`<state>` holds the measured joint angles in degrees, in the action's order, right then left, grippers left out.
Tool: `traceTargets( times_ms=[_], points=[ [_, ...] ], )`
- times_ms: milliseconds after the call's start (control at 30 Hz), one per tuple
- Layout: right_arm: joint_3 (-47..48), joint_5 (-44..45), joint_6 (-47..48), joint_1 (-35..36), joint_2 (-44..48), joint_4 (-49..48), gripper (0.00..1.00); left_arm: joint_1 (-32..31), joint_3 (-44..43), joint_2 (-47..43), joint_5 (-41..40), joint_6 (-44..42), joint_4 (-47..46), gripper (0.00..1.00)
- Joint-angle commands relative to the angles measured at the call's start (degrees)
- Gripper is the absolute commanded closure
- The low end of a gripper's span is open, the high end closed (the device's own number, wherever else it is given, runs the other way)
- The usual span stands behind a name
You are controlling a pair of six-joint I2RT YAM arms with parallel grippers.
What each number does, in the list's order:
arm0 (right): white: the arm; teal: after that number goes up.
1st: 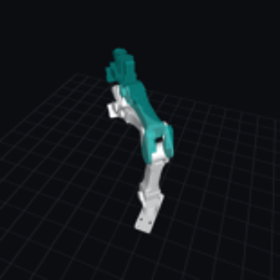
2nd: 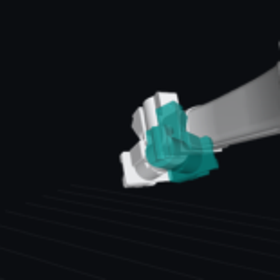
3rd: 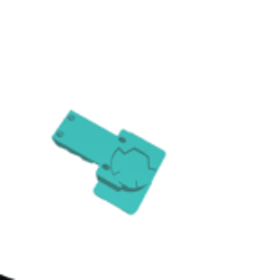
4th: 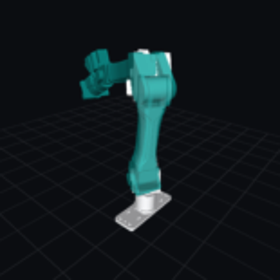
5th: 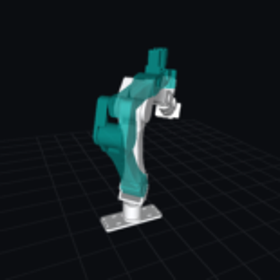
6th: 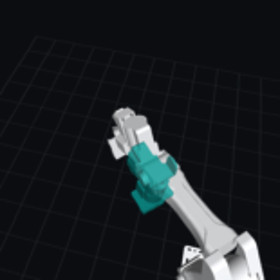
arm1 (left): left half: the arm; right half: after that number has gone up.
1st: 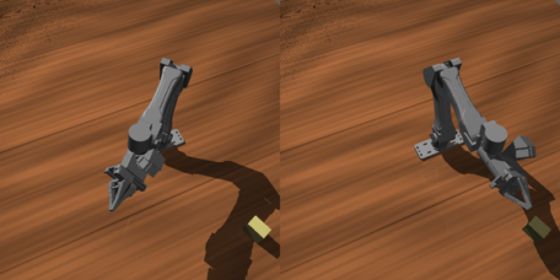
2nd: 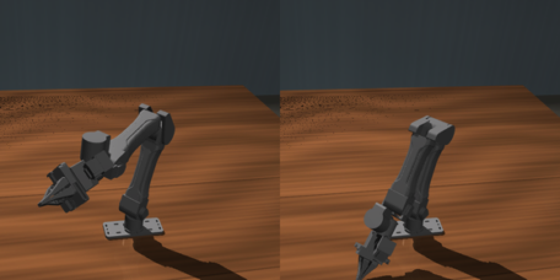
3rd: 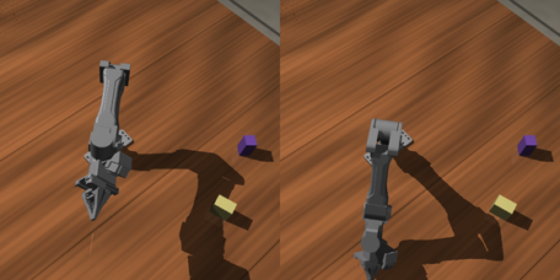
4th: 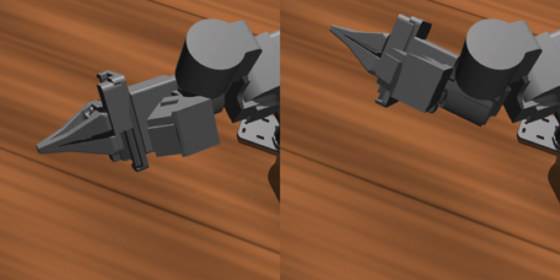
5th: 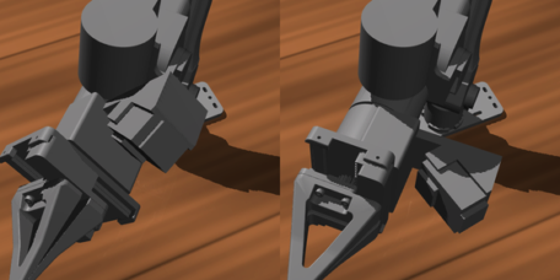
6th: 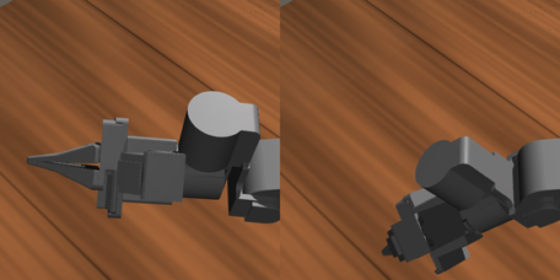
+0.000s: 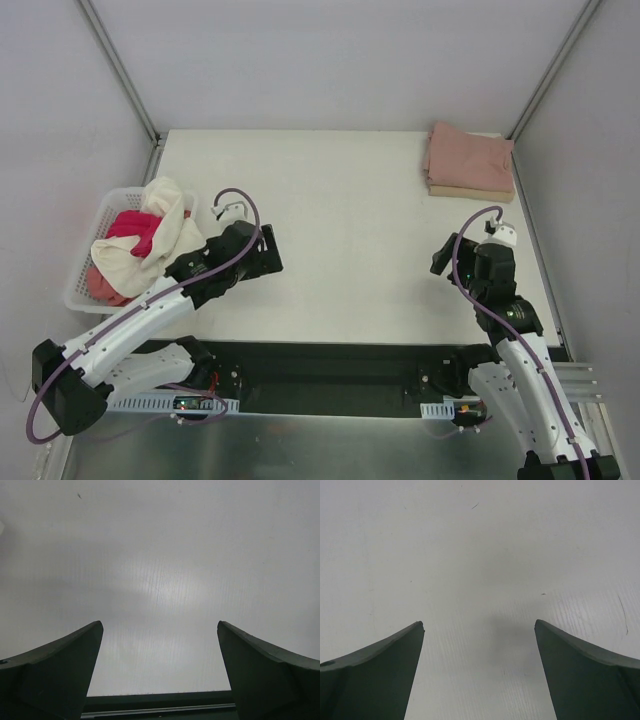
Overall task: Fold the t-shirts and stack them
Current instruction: Grab crumpled tshirt from bin with the left arm
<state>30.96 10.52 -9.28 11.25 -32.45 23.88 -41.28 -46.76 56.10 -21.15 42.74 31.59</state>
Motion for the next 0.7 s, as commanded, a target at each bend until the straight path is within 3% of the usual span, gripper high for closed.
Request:
traceTargets(
  times_ms=[0, 167, 233, 400, 667],
  points=[
    [0.7, 1.5, -1.0, 0.4, 0.8, -0.4, 0.03, -0.3, 0.5, -2.5, -3.4, 0.7, -0.8, 0.01],
    [0.8, 1.1, -1.2, 0.3, 2.6, -0.2, 0.03, 0.1, -1.8, -3.6, -7.8, -2.3, -0.3, 0.01],
    [0.5, 0.6, -1.6, 0.4, 3.2, -0.1, 0.03, 3.0, -3.8, -3.5, -9.5, -3.5, 0.0, 0.01],
    [0.8, -2.3, -2.4, 0.4, 4.2, -0.8, 0.03, 18.6, -8.7, -2.5, -4.3, -7.3, 0.8, 0.01],
    [0.0, -6.0, -3.9, 0.3, 5.1, -2.4, 0.03, 33.8, -17.5, 6.6, -0.7, -11.8, 2.6, 0.01]
  ],
)
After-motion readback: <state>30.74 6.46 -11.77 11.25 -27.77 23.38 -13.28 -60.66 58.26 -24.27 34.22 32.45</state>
